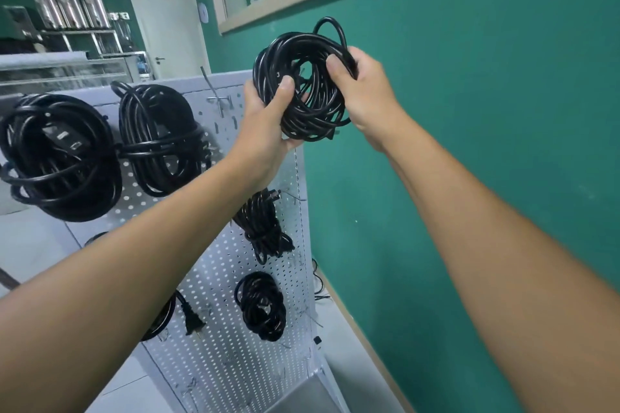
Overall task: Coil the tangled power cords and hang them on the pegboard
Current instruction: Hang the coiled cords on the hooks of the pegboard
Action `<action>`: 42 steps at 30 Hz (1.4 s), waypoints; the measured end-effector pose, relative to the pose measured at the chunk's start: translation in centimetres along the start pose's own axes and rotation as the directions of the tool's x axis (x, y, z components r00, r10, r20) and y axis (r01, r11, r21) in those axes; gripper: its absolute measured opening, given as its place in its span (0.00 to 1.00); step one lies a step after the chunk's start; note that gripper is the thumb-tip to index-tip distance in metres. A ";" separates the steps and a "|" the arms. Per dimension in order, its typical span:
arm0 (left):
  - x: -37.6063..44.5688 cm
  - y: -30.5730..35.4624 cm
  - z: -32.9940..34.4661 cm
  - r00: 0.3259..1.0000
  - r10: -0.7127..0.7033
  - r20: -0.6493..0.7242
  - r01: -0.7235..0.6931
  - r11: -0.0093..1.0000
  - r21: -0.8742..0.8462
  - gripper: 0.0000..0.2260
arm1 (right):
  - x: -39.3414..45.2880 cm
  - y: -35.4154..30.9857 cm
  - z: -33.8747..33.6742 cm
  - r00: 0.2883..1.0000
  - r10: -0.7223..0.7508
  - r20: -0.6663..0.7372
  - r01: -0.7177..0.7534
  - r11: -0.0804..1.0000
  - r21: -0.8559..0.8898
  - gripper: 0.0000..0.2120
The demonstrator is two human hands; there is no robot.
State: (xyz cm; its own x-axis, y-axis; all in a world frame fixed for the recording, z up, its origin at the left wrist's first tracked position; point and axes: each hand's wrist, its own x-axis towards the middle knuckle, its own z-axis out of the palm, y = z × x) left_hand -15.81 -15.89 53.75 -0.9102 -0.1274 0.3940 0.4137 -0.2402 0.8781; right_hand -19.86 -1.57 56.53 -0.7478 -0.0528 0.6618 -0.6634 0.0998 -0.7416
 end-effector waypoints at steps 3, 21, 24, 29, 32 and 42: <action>1.0 -0.3 0.3 1.000 -0.013 -0.018 0.013 1.000 0.005 0.15 | 1.4 0.7 0.2 1.000 -0.004 0.005 0.005 0.999 -0.036 0.08; 3.0 -2.7 -1.6 0.977 -0.029 -0.210 0.101 0.935 0.341 0.33 | 2.9 5.8 3.6 0.959 0.213 0.189 -0.151 0.943 -0.297 0.27; 3.0 -3.1 -2.2 0.977 -0.002 -0.213 0.085 0.921 0.381 0.25 | 2.2 5.6 3.7 0.943 0.238 0.233 -0.131 0.909 -0.396 0.29; 3.0 -3.6 -2.9 0.976 0.010 -0.217 0.087 0.898 0.432 0.37 | 2.5 6.1 3.9 0.953 0.207 0.222 -0.094 0.897 -0.433 0.32; 2.3 -3.6 -3.0 0.975 0.019 -0.223 0.093 0.872 0.480 0.40 | 2.1 6.4 3.8 0.961 0.187 0.203 -0.103 0.926 -0.364 0.35; -1.4 -3.3 -2.5 0.965 0.098 -0.244 0.054 0.832 0.551 0.38 | -0.8 5.9 2.2 0.972 0.198 0.127 -0.156 0.946 -0.284 0.36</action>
State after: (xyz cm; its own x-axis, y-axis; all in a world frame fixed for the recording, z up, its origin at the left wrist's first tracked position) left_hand -15.84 -17.31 49.66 -0.8334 -0.3810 0.4005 0.2854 0.3238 0.9020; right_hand -23.24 -3.15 51.32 -0.8616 -0.1582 0.4823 -0.5036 0.3852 -0.7733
